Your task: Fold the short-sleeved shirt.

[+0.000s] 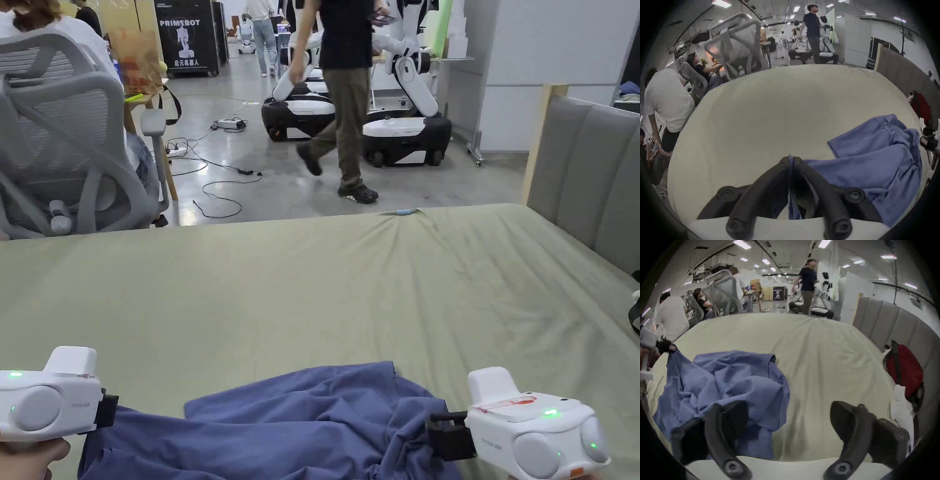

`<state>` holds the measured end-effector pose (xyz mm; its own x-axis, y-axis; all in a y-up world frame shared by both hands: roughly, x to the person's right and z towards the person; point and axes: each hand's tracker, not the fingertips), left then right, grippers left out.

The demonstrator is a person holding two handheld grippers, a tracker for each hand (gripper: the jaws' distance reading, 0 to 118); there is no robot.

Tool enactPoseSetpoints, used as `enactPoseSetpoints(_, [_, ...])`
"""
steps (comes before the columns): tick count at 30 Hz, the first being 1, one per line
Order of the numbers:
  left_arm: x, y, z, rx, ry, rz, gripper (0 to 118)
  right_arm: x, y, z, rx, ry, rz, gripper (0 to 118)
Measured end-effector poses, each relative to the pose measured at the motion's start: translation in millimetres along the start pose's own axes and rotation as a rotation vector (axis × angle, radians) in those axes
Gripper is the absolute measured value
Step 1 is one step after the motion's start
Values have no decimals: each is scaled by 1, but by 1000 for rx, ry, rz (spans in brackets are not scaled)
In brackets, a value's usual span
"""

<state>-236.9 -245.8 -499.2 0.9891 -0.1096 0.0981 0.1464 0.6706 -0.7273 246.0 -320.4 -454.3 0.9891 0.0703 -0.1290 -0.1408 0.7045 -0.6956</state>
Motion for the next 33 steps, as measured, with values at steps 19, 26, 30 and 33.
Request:
enactPoseSetpoints(19, [-38,26,133,327,183,-131,1,-14,90,133,246,-29,12,7])
enactPoseSetpoints(26, [-81,59,206,479,298,-97,1,-11,167,223,477,-194,24,7])
enactPoseSetpoints(30, [-98,90,227,541,277,-13,1,-14,211,262,565,-260,83,7])
enactPoseSetpoints(33, [-96,120,232,572,309,-20,1,-22,241,277,599,-289,102,7])
